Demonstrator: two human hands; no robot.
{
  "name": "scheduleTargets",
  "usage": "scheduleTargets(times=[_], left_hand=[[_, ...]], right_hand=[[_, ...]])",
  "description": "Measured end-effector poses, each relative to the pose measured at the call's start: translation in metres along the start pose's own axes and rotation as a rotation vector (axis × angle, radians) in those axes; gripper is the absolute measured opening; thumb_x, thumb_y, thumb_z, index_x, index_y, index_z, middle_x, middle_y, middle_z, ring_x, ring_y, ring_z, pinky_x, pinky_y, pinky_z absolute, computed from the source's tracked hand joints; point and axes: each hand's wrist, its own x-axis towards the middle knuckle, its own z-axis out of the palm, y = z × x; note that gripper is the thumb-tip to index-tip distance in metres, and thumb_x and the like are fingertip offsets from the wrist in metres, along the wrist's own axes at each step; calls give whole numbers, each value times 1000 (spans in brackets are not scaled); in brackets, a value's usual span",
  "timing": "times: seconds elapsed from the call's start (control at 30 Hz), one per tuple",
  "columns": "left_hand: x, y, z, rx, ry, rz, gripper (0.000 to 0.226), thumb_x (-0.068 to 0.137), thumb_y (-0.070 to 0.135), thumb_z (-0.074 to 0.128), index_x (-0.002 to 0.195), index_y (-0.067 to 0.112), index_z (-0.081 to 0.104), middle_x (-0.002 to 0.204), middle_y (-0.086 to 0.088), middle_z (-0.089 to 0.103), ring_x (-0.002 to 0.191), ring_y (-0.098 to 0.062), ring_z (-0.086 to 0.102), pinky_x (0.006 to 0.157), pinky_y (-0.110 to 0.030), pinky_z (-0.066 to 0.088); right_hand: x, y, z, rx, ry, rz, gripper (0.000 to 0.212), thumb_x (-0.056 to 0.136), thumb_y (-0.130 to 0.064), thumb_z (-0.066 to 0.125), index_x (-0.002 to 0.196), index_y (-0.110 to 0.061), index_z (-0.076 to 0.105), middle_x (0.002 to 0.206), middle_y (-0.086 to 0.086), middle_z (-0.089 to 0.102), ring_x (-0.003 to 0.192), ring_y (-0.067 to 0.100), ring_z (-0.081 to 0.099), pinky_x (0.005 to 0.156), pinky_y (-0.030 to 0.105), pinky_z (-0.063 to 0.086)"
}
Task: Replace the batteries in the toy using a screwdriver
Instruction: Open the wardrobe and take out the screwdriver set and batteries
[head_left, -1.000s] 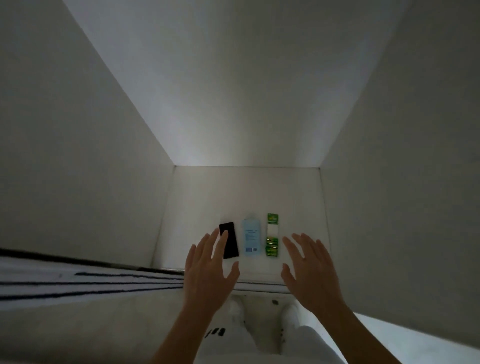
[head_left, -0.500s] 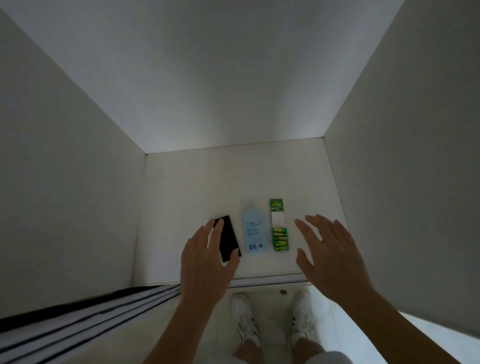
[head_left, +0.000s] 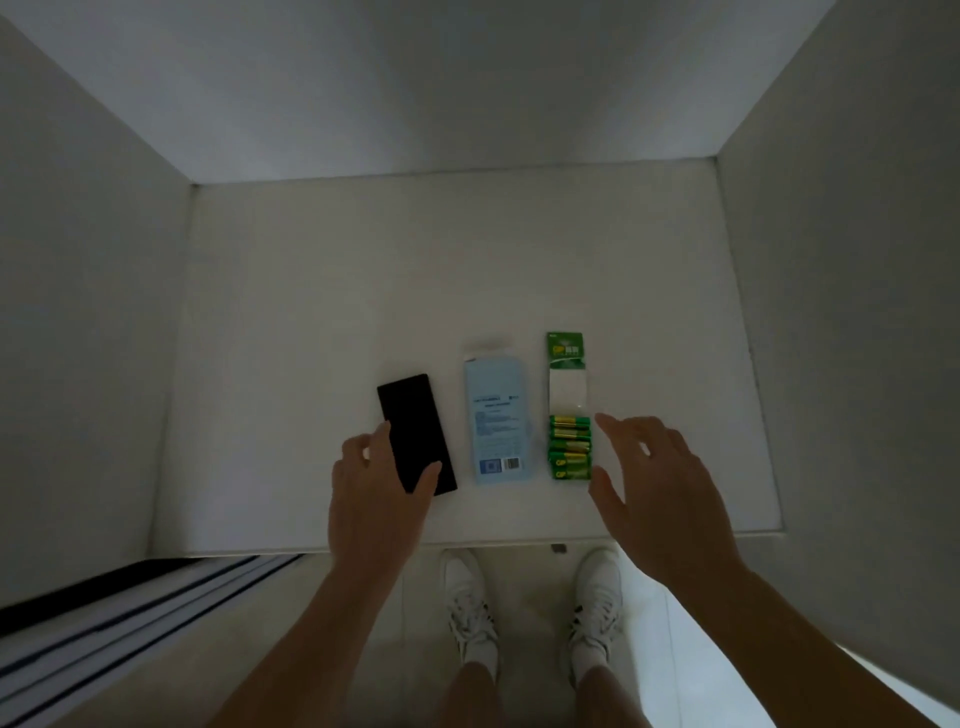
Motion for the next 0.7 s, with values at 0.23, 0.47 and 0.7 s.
scheduleTargets(times=[0.23,0.47,0.7], left_hand=[[23,3,34,-151,10,-199,84,79,52,77,141,7,43,125,-15,48,113,-36,54,96,-48,48],[36,17,40,-302,-3,-313,76,77,40,84,132,6,44,125,-16,55,114,-32,54,94,-43,48],[37,26,42,-635,-43,-335,23,99,30,59,107,11,49,93,3,58,77,-8,53,59,-21,39]], right_hand=[[9,9,48,312,-71,399,46,95,-39,59,135,-17,50,116,7,56,93,20,60,74,31,50],[27,2,60,414,-87,587,36,96,-42,58,119,-15,53,108,5,55,87,19,52,72,29,37],[36,-3,62,388,-90,614,33,97,-45,56,113,-17,52,105,3,52,86,20,52,70,31,38]])
